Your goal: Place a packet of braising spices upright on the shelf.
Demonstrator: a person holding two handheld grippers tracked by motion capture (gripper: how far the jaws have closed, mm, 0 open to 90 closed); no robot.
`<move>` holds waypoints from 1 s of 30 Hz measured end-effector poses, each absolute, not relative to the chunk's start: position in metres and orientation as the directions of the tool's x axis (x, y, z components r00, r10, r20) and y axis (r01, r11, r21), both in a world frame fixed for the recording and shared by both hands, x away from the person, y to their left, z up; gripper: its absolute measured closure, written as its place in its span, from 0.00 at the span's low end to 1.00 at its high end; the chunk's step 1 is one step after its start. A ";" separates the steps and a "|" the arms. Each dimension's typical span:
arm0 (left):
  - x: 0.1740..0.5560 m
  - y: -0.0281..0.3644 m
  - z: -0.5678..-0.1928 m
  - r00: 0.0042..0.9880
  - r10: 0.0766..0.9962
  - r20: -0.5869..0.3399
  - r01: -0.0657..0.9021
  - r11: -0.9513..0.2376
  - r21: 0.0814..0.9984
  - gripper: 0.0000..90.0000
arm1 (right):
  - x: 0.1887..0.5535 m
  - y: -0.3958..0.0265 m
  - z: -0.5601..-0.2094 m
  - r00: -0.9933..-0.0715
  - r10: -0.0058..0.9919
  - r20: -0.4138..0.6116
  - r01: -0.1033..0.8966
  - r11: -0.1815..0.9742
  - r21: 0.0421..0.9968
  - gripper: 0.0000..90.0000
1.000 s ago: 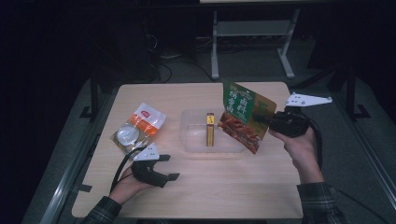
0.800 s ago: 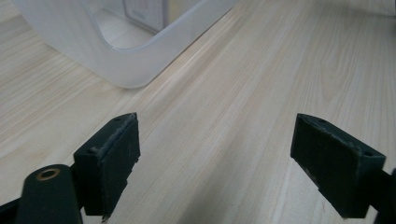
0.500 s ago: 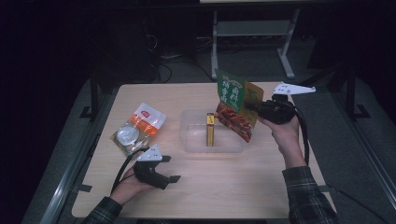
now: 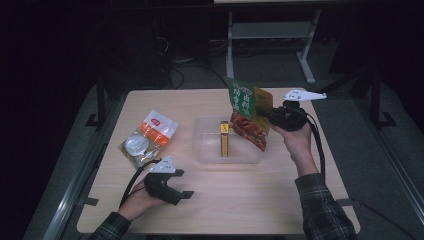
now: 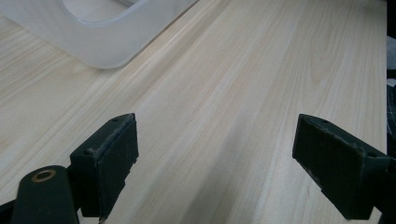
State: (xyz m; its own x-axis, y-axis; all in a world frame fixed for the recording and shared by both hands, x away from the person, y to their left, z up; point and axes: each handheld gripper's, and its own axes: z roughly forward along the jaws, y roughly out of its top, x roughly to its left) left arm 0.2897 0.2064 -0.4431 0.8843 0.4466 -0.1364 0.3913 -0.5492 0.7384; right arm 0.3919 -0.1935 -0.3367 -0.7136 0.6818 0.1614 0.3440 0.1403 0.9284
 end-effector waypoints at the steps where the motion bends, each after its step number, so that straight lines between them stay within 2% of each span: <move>1: 0.290 0.206 -0.443 0.886 0.444 -0.136 0.389 -0.551 0.738 0.15 | 0.392 -0.193 -0.338 -0.714 0.681 0.163 0.345 0.139 0.928 0.99; 16: 0.288 0.205 -0.443 0.892 0.433 -0.131 0.381 -0.563 0.733 0.15 | 0.394 -0.186 -0.353 -0.733 0.664 0.151 0.326 0.147 0.934 0.99; 30: 0.287 0.203 -0.445 0.895 0.420 -0.151 0.393 -0.581 0.712 0.15 | 0.390 -0.184 -0.367 -0.734 0.662 0.150 0.355 0.187 0.916 0.99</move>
